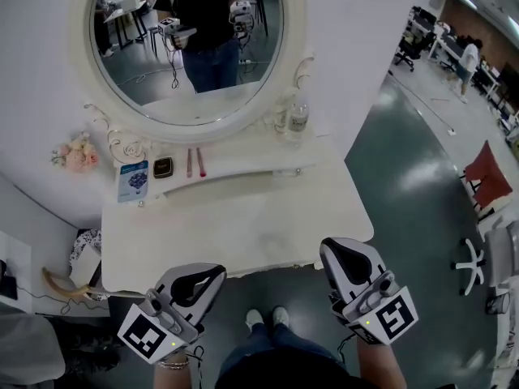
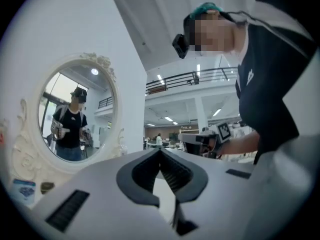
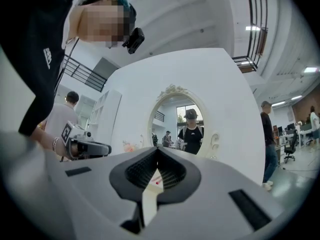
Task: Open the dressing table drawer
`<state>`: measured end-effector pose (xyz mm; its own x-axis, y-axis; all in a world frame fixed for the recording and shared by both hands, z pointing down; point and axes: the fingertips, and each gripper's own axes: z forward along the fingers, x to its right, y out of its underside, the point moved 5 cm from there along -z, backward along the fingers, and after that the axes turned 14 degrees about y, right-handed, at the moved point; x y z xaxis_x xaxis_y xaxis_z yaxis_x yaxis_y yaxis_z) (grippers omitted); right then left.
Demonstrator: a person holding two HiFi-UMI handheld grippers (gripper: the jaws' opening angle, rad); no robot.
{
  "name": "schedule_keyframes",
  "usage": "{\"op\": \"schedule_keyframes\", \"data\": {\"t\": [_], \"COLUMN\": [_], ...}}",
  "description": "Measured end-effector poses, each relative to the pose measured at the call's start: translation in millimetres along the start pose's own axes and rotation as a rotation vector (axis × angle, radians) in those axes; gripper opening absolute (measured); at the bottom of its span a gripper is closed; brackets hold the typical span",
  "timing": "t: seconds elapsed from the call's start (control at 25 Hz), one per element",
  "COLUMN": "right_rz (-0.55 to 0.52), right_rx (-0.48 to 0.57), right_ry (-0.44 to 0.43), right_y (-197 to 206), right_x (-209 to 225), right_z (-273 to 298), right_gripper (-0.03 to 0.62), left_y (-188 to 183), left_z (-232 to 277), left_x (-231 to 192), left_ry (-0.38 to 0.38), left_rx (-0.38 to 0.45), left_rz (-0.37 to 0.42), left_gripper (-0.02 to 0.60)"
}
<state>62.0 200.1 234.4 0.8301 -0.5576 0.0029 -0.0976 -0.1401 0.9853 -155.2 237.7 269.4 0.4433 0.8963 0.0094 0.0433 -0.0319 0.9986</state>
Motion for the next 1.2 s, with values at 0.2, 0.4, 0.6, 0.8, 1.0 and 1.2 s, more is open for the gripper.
{"op": "schedule_keyframes", "data": {"t": [0.2,0.4,0.6,0.8,1.0,1.2], "right_rz": [0.002,-0.016,0.021,0.027,0.029,0.037], "right_rx": [0.007,0.009,-0.011,-0.01,-0.018,-0.052], "right_ry": [-0.007,-0.017,-0.031,-0.067,-0.043,-0.009], "right_y": [-1.9,2.5,9.3,11.8,18.6,33.4], "right_x": [16.1,31.8,42.5,50.0,61.9,72.2], "right_z": [-20.3,-39.9,-50.0,-38.9,-13.8,34.5], "right_gripper": [0.017,0.017,0.017,0.017,0.017,0.017], "left_y": [1.6,5.3,13.7,21.0,27.8,29.0], "left_z": [10.2,24.3,36.3,41.7,47.1,55.5], "left_x": [12.6,28.1,40.0,28.2,-2.2,-53.2], "left_ry": [-0.066,-0.103,-0.119,-0.147,-0.117,-0.085], "left_rx": [-0.04,-0.023,-0.035,-0.045,-0.066,-0.074], "left_rz": [0.024,0.048,0.023,-0.005,-0.017,-0.016], "left_gripper": [0.015,0.015,0.015,0.015,0.015,0.015]}}
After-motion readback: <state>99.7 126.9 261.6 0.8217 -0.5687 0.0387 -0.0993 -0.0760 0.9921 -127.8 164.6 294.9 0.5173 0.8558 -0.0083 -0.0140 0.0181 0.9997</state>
